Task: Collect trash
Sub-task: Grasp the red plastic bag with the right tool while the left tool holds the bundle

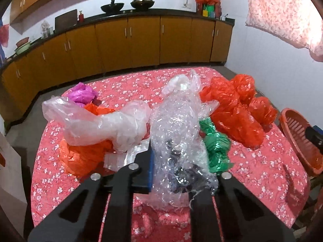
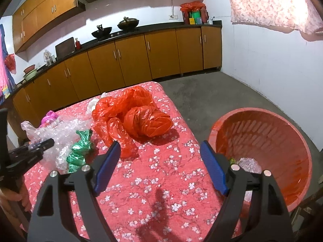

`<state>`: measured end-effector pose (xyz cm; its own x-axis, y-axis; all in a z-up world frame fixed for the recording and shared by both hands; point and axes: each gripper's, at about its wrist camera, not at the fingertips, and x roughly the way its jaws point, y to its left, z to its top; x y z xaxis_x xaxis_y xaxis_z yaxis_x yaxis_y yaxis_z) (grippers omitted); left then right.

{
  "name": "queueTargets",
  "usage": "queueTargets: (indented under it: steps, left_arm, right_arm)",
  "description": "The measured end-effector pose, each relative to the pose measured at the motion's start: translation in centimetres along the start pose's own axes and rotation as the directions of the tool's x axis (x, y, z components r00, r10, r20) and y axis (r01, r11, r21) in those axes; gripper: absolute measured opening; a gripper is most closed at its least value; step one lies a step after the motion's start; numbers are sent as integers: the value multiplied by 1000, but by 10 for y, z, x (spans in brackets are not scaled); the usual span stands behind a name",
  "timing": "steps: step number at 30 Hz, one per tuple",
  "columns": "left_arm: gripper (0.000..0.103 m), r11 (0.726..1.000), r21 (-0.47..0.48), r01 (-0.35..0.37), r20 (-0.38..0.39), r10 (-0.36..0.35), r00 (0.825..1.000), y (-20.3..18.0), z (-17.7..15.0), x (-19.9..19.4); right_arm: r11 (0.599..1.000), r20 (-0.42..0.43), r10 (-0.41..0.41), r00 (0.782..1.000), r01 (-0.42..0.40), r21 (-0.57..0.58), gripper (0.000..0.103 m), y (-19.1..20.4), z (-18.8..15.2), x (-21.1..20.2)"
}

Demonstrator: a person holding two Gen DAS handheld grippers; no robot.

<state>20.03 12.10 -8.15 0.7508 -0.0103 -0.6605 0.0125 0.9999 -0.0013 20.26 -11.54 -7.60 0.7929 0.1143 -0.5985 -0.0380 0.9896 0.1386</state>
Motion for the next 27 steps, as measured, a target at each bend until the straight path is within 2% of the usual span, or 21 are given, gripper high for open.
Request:
queueTargets:
  steps: [10,16,22,27]
  left_arm:
    - [8,999,-38,36,88,-32,996,9,14,-33]
    - [8,998,-51,27,137,-19,990,14,29,-47]
    - [8,998,-64,-4,157,14,987,22,39,-47]
    - [8,998,-62,-20,153,29,988,26,40,-42]
  right_arm:
    - [1000,13,-12,1000,12,-13,79,5,10,17]
    - [1000,19,-9,1000,9,-7,77,8,29,48]
    - [998,-21,24,999,-25,-52,77,15,49,90]
    - [993,-116,85,990,-94,-75,78,16,53,119]
